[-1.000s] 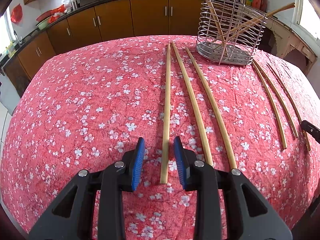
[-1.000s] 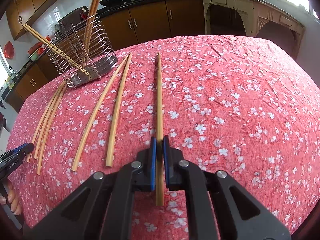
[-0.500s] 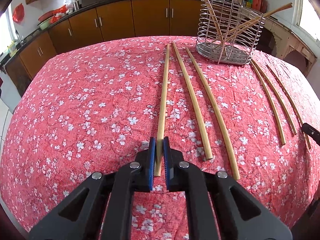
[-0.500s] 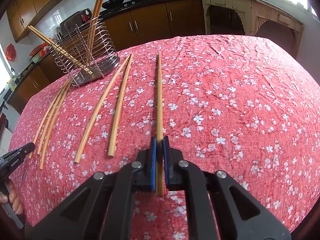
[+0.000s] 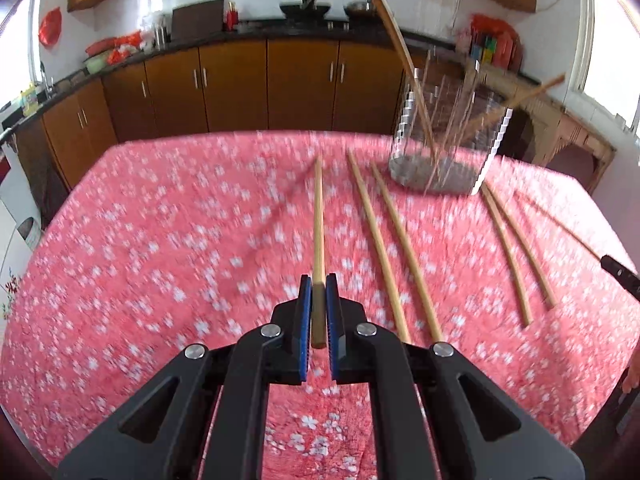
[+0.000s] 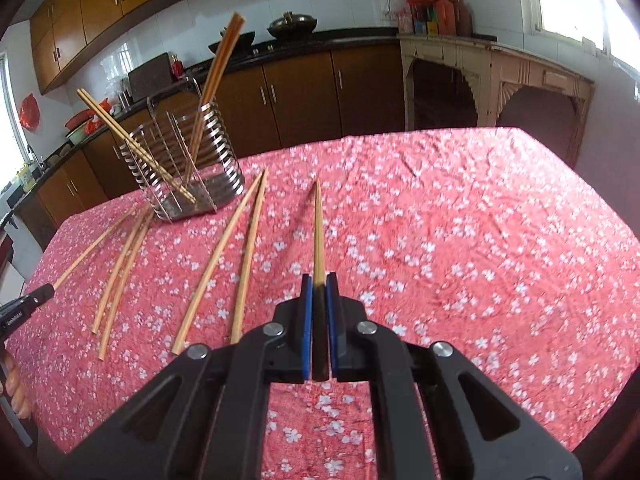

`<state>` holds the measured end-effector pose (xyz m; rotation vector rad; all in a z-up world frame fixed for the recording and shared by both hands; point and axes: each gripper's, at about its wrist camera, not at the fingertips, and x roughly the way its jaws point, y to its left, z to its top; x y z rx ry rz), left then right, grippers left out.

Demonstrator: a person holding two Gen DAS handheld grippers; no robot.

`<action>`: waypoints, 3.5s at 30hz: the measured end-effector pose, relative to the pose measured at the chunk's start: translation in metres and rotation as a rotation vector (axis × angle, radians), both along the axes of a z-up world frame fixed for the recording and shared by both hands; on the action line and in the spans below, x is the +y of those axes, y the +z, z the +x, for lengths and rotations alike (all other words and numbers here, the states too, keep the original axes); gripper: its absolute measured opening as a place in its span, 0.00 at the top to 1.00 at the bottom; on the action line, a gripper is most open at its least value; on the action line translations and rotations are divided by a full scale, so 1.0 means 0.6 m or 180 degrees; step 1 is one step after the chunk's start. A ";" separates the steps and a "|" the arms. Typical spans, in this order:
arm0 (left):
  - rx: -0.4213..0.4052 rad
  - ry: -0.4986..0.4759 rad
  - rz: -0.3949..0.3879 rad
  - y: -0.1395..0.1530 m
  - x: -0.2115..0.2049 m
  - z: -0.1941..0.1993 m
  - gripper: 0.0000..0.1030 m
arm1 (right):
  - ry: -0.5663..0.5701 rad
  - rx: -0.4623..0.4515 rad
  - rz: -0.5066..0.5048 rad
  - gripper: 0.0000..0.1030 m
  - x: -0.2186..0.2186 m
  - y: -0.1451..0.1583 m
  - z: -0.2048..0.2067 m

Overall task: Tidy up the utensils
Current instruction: 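Lift both chopsticks upright and carry them over the wire holder, then lower the chopsticks into the wire holder and open both tools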

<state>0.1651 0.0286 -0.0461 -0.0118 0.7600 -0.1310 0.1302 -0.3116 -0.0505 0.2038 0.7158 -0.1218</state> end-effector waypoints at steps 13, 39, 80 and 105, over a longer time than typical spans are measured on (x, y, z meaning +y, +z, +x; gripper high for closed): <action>-0.0641 0.0165 -0.0267 0.113 0.032 -0.011 0.93 | 0.0023 -0.0620 -0.0142 0.92 0.001 0.091 -0.015; -0.0876 0.0336 -0.0353 0.178 0.047 0.010 0.93 | 0.0135 -0.1112 -0.0053 0.92 0.004 0.165 -0.005; -0.1675 0.0213 -0.0560 0.385 -0.118 0.119 0.93 | 0.0623 -0.1558 0.0359 0.92 0.050 0.316 0.202; -0.0912 0.0185 -0.0450 0.286 -0.117 0.191 0.93 | 0.0527 -0.1051 0.0422 0.79 0.057 0.242 0.257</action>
